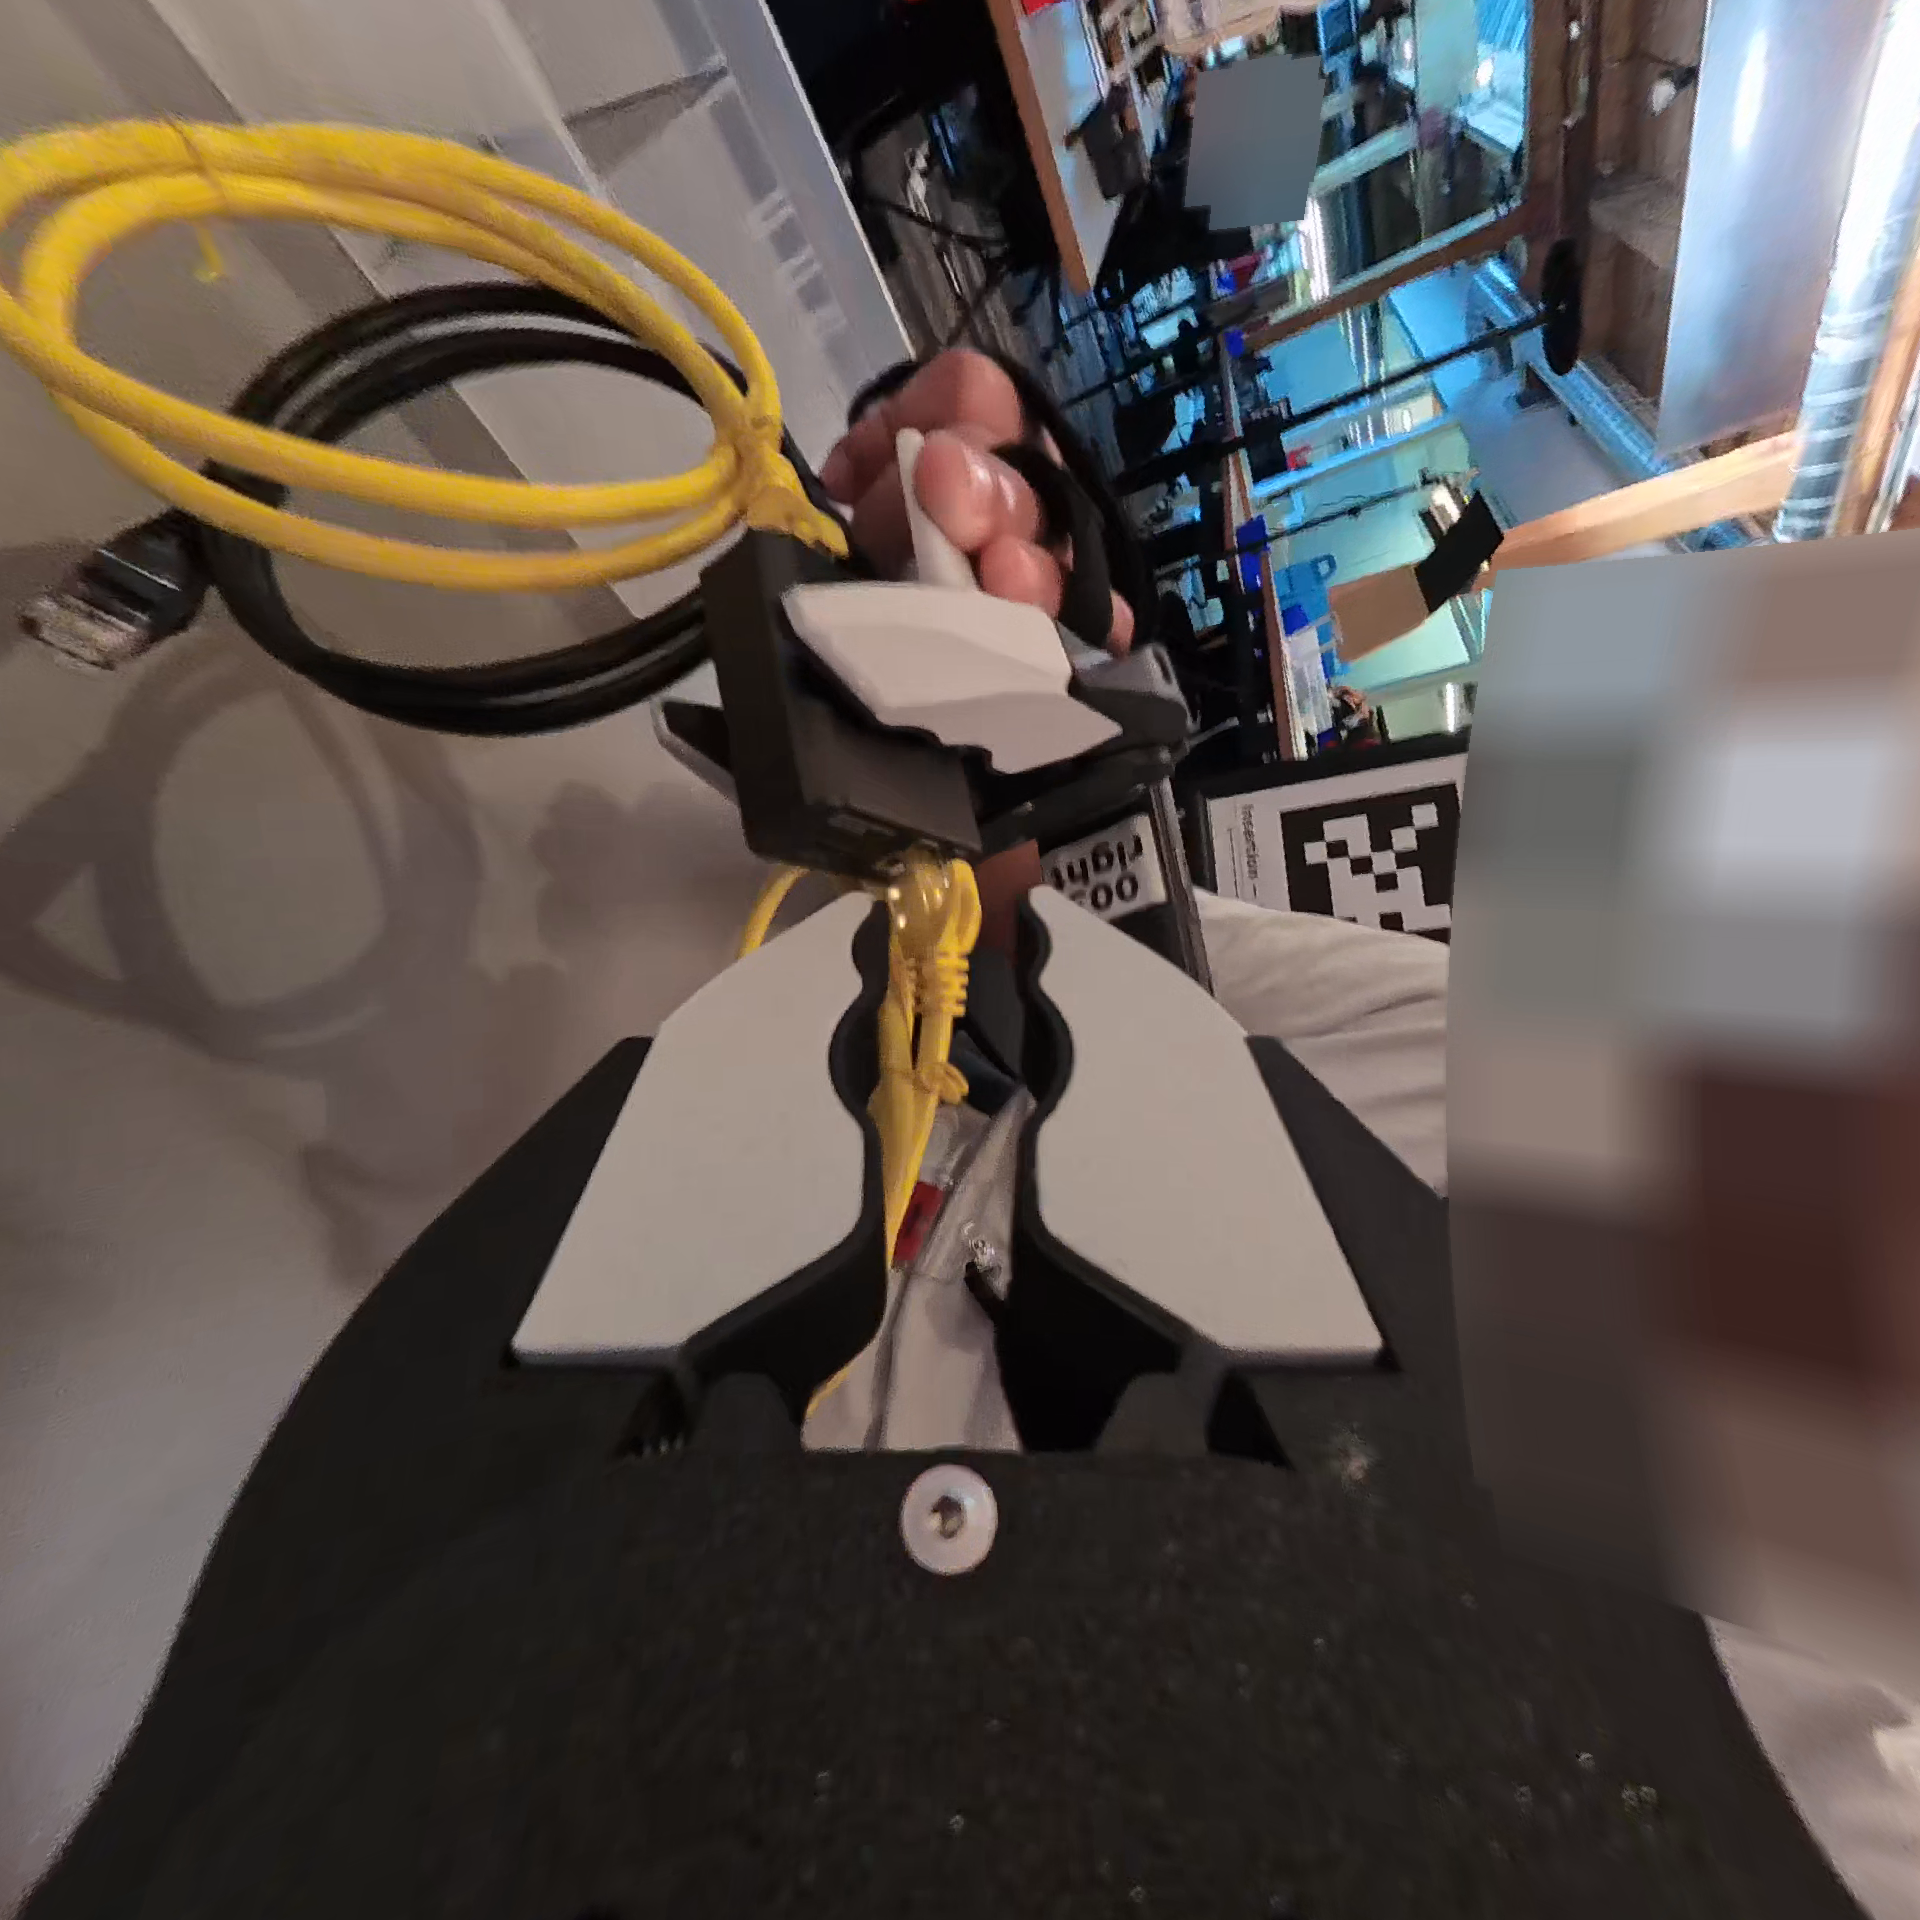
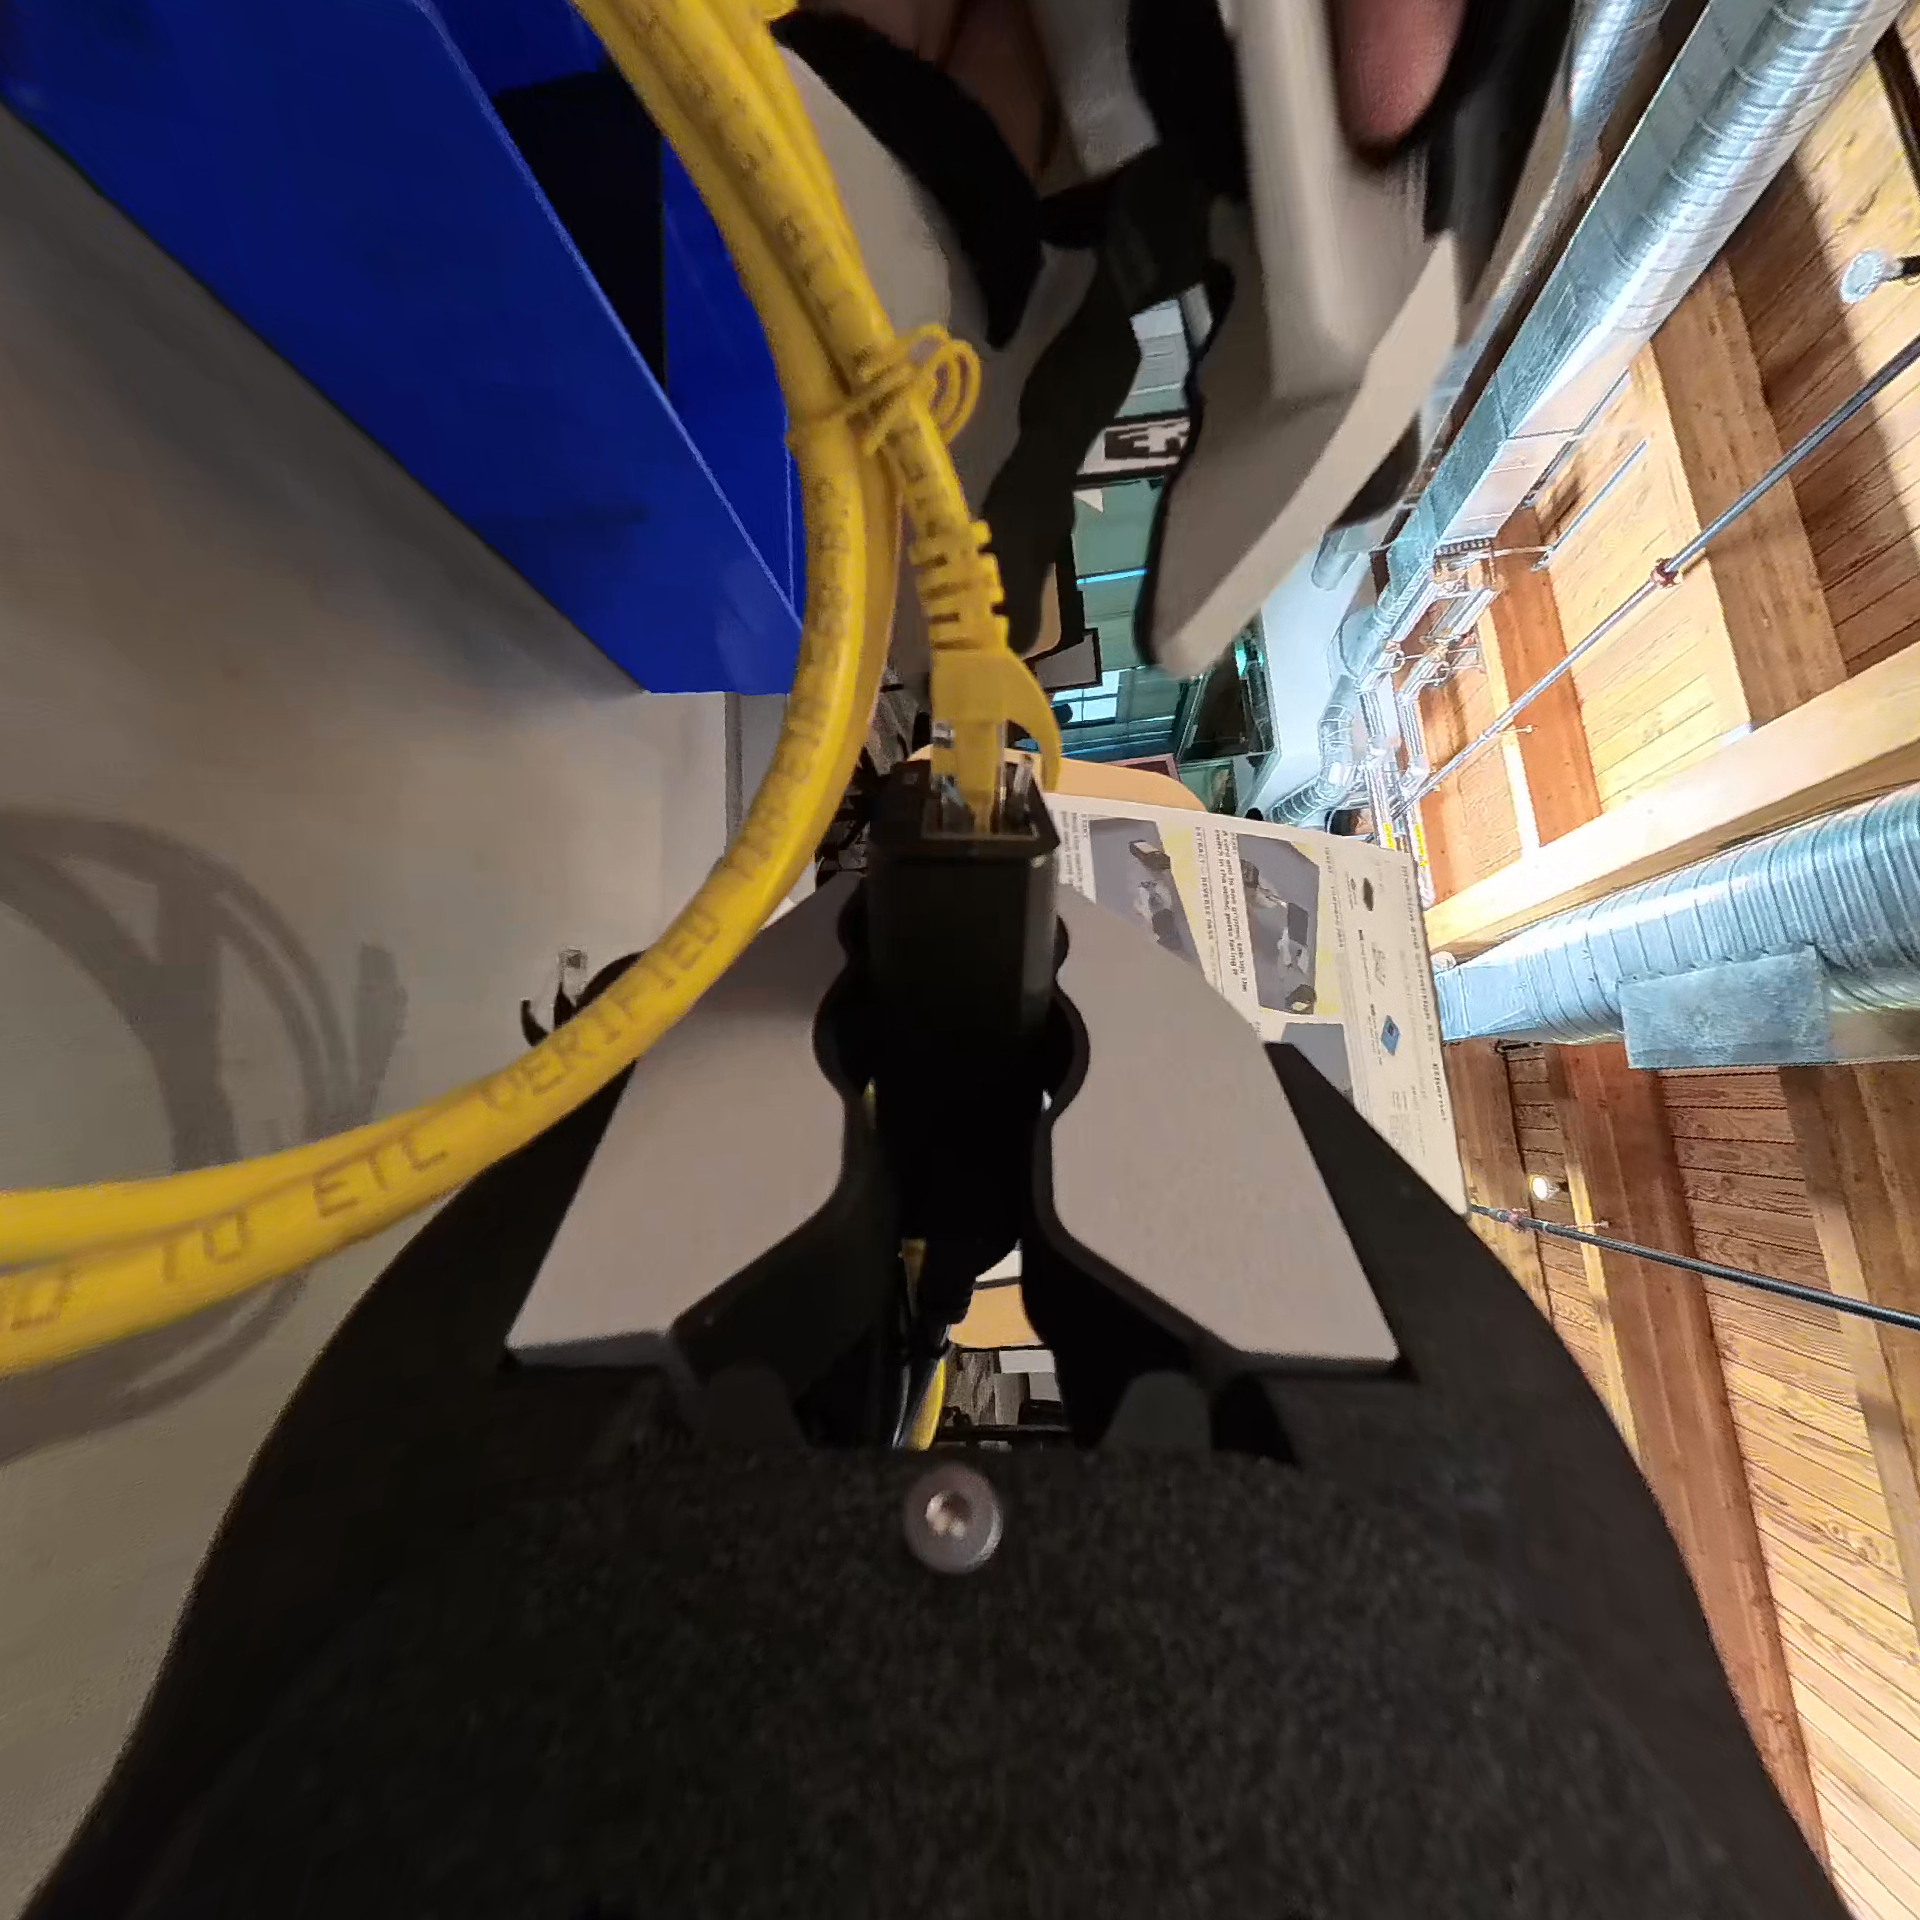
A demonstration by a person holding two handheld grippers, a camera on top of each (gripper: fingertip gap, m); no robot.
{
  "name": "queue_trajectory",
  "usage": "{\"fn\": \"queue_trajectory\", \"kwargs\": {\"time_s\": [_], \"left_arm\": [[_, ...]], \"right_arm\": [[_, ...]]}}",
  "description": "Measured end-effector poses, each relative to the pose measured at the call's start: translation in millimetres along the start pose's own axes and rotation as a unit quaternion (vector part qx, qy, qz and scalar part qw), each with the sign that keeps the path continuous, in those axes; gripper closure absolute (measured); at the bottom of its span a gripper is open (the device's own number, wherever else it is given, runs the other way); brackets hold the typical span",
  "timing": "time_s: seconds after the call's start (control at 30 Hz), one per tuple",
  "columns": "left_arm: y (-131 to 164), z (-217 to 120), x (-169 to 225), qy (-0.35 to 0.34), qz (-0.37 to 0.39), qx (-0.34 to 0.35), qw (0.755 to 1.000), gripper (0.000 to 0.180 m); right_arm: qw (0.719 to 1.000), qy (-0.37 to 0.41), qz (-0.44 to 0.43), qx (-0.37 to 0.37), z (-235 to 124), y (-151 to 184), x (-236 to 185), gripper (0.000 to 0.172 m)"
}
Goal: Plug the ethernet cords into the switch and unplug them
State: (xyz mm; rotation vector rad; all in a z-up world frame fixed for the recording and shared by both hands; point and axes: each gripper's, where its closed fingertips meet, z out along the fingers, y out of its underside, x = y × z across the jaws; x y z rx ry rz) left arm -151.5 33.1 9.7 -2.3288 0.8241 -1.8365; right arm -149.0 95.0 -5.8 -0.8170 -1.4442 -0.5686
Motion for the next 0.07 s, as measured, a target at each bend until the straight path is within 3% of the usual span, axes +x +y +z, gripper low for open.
{"fn": "queue_trajectory", "kwargs": {"time_s": [0.03,0.07], "left_arm": [[-4.3,-0.7,-2.1,-0.006,-0.003,0.008,1.0,0.164],[-6.4,-0.8,-3.5,-0.009,-0.006,0.009,1.0,0.166]], "right_arm": [[1.0,-0.001,0.0,0.0,0.4,-0.4,-0.9,0.146],[1.0,-0.002,0.0,0.0,0.8,-0.6,-1.8,0.146]]}}
